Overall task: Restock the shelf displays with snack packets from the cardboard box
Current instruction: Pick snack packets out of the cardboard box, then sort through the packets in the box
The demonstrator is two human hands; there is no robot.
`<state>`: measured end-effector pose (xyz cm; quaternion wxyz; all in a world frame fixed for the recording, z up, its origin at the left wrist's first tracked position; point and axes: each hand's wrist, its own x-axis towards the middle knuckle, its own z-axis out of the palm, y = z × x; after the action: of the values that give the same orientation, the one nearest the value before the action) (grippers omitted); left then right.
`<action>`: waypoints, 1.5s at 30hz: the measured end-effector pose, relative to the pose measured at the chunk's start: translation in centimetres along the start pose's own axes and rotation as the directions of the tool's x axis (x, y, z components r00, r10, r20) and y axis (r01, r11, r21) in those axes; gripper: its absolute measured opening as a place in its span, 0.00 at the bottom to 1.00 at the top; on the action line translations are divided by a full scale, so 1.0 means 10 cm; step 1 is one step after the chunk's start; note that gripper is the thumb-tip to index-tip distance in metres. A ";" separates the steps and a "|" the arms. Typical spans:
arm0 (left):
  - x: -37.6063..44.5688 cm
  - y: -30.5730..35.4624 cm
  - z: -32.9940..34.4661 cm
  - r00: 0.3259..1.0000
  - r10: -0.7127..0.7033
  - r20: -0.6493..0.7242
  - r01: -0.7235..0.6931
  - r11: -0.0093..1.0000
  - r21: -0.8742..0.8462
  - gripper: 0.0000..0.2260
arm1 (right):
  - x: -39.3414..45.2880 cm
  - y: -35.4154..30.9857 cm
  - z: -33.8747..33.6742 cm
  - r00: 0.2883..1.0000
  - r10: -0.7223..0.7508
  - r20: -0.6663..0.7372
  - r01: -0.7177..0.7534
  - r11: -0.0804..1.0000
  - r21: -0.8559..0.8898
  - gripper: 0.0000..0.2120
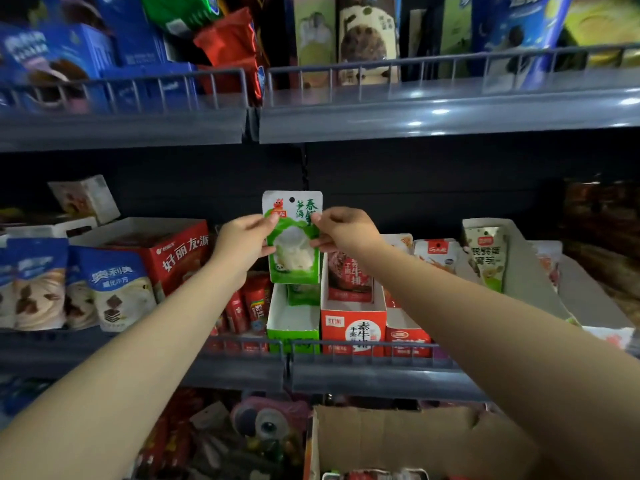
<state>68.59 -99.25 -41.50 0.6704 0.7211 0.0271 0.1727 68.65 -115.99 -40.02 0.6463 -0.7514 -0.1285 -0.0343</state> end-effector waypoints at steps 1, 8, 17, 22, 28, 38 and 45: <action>0.05 -0.03 0.00 1.000 -0.008 0.009 0.008 1.000 -0.005 0.20 | 0.05 0.03 0.01 1.000 0.009 -0.010 -0.009 1.000 -0.008 0.07; 0.42 -0.25 0.15 0.993 -0.112 0.034 0.113 0.993 -0.031 0.21 | 0.40 0.29 0.00 0.998 0.032 -0.063 -0.037 0.995 -0.088 0.13; 0.69 -0.59 0.31 0.998 -0.014 -0.057 0.022 0.989 0.144 0.07 | 0.69 0.55 0.03 0.995 -0.008 -0.097 -0.045 0.847 -0.530 0.11; 0.75 -0.71 0.33 0.994 0.050 -0.096 -0.017 0.949 0.315 0.08 | 0.75 0.65 0.04 0.995 0.022 -0.099 -0.079 0.778 -0.623 0.16; 0.79 -0.77 0.33 0.994 0.059 -0.094 -0.027 0.950 0.311 0.05 | 0.82 0.73 0.05 0.990 0.016 -0.139 -0.091 0.831 -0.548 0.14; 0.60 -0.68 0.36 0.990 0.045 -0.132 -0.008 0.964 0.267 0.15 | 0.78 0.79 0.05 0.963 0.021 -0.268 -0.119 0.927 -0.355 0.12; -0.10 -0.49 0.45 0.996 0.051 -0.070 -0.041 0.990 0.138 0.07 | 0.14 0.67 -0.07 0.960 0.018 -0.280 -0.085 0.970 -0.229 0.06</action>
<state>69.93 -103.31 -46.71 0.6138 0.7589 0.0467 0.2124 71.67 -117.32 -46.00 0.5633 -0.8147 -0.0123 -0.1371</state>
